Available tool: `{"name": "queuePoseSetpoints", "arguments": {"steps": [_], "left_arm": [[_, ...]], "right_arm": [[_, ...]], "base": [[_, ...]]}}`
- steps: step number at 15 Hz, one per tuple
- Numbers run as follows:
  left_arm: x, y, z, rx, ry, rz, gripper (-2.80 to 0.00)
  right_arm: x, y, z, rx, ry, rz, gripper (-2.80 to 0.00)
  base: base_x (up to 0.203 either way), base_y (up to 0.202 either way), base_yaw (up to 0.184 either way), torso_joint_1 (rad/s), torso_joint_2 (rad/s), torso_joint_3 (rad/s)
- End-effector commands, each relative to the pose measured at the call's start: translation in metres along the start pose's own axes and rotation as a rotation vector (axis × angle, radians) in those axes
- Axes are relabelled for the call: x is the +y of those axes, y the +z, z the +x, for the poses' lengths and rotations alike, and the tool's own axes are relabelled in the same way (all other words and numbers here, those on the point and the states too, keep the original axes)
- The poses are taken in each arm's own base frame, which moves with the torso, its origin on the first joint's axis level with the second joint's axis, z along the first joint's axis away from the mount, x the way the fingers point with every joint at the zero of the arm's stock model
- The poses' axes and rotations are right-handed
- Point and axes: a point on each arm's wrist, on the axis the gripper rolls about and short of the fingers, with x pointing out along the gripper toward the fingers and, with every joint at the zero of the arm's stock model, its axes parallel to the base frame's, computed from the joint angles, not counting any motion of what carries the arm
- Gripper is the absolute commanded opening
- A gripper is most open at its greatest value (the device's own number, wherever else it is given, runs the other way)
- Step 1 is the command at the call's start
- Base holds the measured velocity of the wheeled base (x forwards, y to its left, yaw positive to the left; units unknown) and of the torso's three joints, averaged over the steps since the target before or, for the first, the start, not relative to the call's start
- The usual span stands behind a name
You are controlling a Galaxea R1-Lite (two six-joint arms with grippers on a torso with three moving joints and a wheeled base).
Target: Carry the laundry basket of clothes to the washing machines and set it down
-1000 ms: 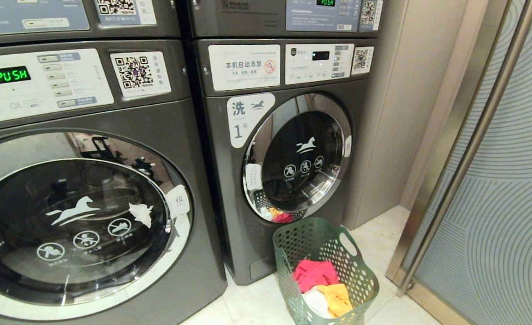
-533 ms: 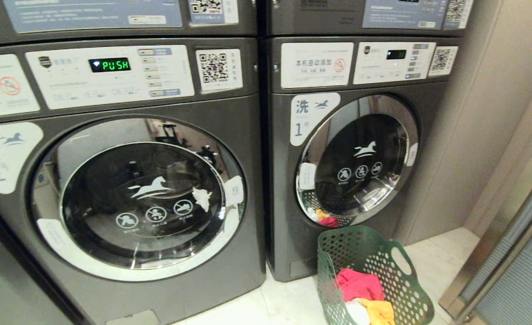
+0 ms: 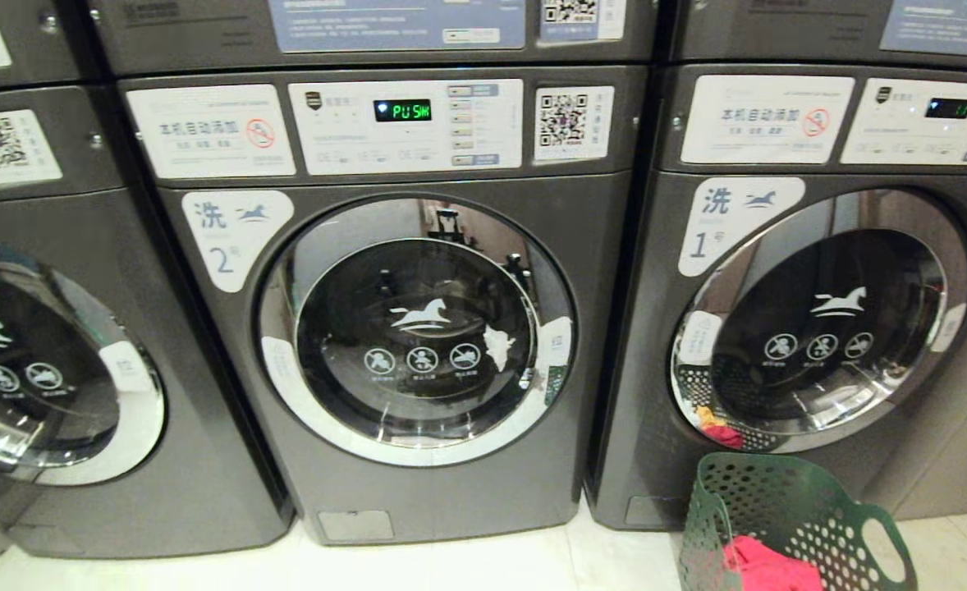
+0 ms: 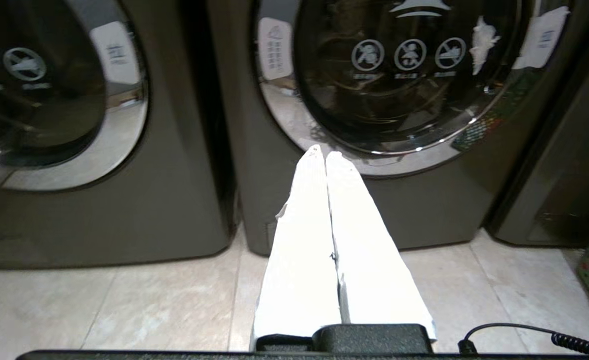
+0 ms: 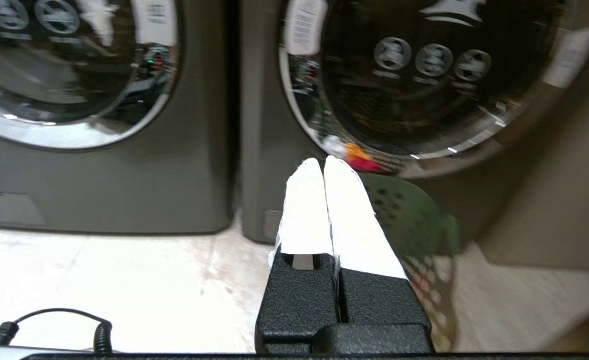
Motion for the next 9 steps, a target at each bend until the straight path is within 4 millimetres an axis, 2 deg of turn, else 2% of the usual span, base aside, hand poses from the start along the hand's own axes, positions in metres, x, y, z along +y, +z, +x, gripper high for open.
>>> {"name": "queuePoseSetpoints", "arguments": {"steps": [1, 3, 9], "left_arm": [[0.0, 0.0001, -0.0001, -0.003, 0.0, 0.0, -2.8], [0.0, 0.0001, -0.0001, -0.003, 0.0, 0.001, -2.8], [0.0, 0.0001, -0.0001, -0.003, 0.0, 0.001, -2.8]], "right_arm": [[0.0, 0.0001, 0.0001, 0.001, 0.0, 0.004, -2.8], [0.0, 0.0001, 0.0001, 0.001, 0.0, 0.002, -2.8], [0.0, -0.0001, 0.0001, 0.003, 0.001, 0.005, -2.8]], "base": [[0.0, -0.004, 0.147, 0.0, 0.0, 0.005], [-0.005, -0.008, 0.105, 0.004, 0.0, 0.001], [0.0, 0.0, 0.0, 0.0, 0.0, 0.0]]}}
